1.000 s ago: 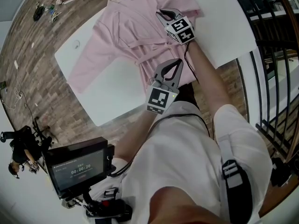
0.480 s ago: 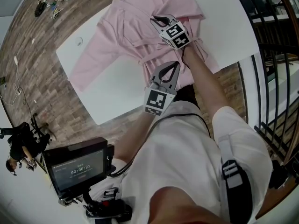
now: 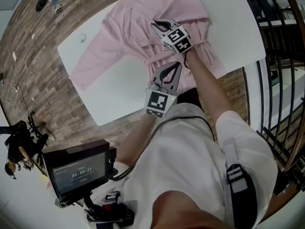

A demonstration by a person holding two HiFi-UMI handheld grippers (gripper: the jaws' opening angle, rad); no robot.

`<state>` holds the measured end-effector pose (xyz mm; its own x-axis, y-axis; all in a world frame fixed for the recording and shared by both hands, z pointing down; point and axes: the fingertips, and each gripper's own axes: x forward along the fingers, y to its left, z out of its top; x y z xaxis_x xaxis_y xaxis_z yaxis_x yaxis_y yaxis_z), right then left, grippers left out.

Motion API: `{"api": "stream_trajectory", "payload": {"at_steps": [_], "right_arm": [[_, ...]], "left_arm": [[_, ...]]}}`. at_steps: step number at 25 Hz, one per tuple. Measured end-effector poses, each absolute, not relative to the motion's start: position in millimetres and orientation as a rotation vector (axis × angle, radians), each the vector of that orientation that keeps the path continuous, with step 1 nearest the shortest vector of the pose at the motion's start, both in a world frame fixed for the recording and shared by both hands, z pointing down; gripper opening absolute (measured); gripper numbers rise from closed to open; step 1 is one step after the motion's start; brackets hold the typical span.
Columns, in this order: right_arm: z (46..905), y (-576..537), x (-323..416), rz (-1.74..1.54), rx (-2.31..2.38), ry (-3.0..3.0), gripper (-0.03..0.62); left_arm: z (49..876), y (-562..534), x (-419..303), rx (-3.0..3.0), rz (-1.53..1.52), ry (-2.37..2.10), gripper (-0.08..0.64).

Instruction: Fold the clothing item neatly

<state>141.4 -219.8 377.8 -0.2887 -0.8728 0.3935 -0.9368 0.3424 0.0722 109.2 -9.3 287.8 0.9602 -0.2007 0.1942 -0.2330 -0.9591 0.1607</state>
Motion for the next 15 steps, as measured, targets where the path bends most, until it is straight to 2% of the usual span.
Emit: {"api": "stream_trajectory", "payload": {"at_steps": [8, 12, 15], "right_arm": [[414, -209, 136, 0.332, 1.491, -2.201, 0.057], [427, -203, 130, 0.418, 1.405, -2.191, 0.18], [430, -196, 130, 0.464, 1.359, -2.184, 0.204]], "left_arm": [[298, -19, 101, 2.915, 0.285, -0.369, 0.003], [302, -26, 101, 2.92, 0.301, -0.383, 0.003], [301, -31, 103, 2.923, 0.306, -0.393, 0.003]]}}
